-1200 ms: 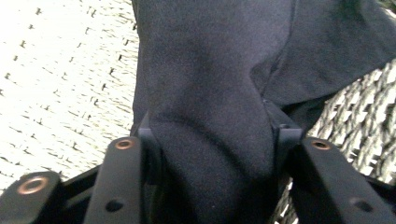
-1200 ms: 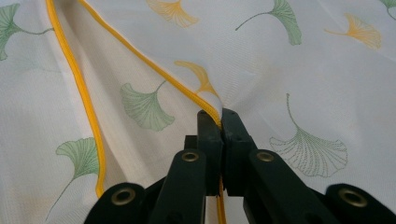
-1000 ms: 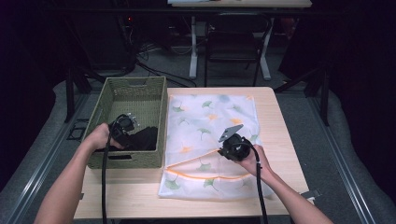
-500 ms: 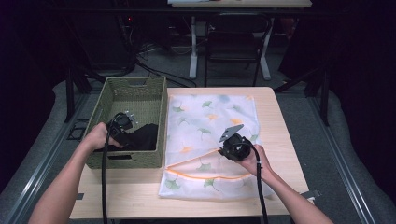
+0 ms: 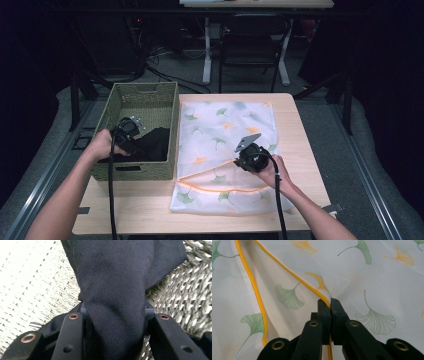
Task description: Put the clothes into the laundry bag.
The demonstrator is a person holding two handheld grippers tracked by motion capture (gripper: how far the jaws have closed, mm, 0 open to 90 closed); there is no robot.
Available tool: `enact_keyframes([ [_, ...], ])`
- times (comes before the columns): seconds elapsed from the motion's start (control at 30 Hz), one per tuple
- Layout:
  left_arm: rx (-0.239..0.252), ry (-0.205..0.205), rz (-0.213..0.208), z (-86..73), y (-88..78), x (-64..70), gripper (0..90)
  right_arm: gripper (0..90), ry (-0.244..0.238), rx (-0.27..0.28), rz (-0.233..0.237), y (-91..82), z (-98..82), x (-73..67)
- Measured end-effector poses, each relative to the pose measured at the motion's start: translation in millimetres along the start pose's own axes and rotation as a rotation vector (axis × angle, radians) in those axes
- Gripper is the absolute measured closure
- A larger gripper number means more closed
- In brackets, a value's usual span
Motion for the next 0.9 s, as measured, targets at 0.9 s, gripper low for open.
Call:
enact_keyframes([
  [0.9,0.082,-0.088,0.117,13.0,-55.8,12.6,61.5,88.4,0.006,-0.001,-0.007,-1.0,0.1,-0.5],
])
Point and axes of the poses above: each handheld gripper's, and its own axes: y roughly forward along the jaws, z roughly out of its top, x roughly to its right, the point moved 4 cm from there along y, roughly forward along the jaws, and after that the axes turned 3 degrees about x, right-handed, at the moved point
